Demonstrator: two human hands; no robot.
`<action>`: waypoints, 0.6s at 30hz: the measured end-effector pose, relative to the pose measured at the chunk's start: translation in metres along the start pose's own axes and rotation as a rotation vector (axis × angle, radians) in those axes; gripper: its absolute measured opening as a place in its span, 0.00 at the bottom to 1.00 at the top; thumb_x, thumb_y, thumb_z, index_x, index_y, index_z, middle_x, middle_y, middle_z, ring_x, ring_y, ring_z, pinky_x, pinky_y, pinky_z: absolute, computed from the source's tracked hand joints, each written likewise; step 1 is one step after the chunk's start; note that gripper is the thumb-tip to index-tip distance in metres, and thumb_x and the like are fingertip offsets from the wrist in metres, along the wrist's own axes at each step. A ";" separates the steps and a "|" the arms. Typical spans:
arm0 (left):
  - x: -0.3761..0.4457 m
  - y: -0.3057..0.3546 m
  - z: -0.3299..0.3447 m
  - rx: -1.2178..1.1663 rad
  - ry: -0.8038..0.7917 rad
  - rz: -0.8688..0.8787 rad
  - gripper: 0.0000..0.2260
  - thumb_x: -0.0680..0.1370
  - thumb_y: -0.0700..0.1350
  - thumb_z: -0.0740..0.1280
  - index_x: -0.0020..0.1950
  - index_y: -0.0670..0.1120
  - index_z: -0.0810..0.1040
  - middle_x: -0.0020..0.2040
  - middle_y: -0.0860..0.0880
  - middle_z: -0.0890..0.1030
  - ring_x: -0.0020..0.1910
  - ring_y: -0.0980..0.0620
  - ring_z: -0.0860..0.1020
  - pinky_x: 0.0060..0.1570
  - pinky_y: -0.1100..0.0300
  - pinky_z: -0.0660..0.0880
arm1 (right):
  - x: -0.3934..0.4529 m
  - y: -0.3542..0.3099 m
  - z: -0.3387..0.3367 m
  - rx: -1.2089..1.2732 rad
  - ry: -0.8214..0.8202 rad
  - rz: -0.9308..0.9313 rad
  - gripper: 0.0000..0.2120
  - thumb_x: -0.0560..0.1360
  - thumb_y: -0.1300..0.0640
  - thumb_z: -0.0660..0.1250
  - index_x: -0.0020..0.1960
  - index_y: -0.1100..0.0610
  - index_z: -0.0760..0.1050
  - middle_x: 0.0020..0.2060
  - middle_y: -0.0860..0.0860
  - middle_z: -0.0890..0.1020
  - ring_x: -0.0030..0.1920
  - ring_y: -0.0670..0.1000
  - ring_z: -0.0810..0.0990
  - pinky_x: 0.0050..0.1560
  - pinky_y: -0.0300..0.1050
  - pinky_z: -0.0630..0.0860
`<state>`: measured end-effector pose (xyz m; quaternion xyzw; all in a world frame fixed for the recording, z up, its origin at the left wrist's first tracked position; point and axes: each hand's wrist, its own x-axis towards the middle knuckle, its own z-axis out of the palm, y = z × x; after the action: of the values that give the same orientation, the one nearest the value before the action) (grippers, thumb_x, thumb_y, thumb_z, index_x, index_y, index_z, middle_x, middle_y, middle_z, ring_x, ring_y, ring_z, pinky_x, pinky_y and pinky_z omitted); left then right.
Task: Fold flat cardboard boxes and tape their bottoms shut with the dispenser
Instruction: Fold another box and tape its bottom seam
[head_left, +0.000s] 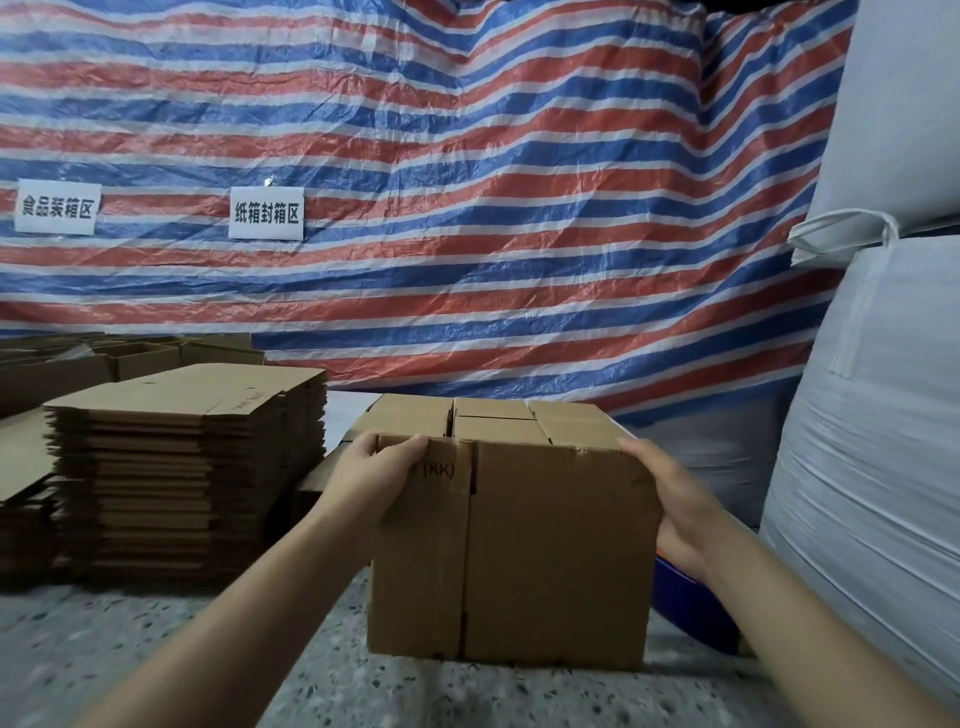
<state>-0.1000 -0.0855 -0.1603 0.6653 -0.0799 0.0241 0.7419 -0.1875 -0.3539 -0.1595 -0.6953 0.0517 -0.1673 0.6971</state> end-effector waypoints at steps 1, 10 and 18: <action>-0.001 -0.001 0.003 -0.019 0.016 -0.003 0.09 0.77 0.52 0.70 0.53 0.49 0.78 0.48 0.43 0.85 0.50 0.44 0.82 0.53 0.44 0.79 | -0.001 0.000 0.001 0.004 -0.023 0.009 0.21 0.81 0.43 0.60 0.54 0.56 0.85 0.49 0.57 0.86 0.49 0.53 0.86 0.51 0.53 0.78; -0.011 -0.007 0.025 -0.127 0.156 0.086 0.14 0.74 0.54 0.73 0.52 0.51 0.71 0.49 0.46 0.79 0.46 0.48 0.79 0.35 0.56 0.74 | -0.011 -0.006 0.014 -0.063 0.073 0.064 0.20 0.80 0.43 0.60 0.50 0.58 0.81 0.44 0.59 0.81 0.43 0.55 0.82 0.47 0.51 0.78; -0.008 0.007 0.023 -0.004 0.016 -0.001 0.13 0.77 0.54 0.62 0.56 0.47 0.74 0.55 0.37 0.80 0.54 0.40 0.79 0.55 0.45 0.76 | -0.031 -0.009 0.038 -0.121 0.232 -0.008 0.25 0.80 0.43 0.59 0.49 0.66 0.76 0.40 0.58 0.77 0.44 0.58 0.77 0.62 0.61 0.76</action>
<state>-0.1109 -0.1067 -0.1523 0.6638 -0.0733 0.0289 0.7438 -0.2068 -0.3080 -0.1551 -0.7122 0.1395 -0.2459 0.6425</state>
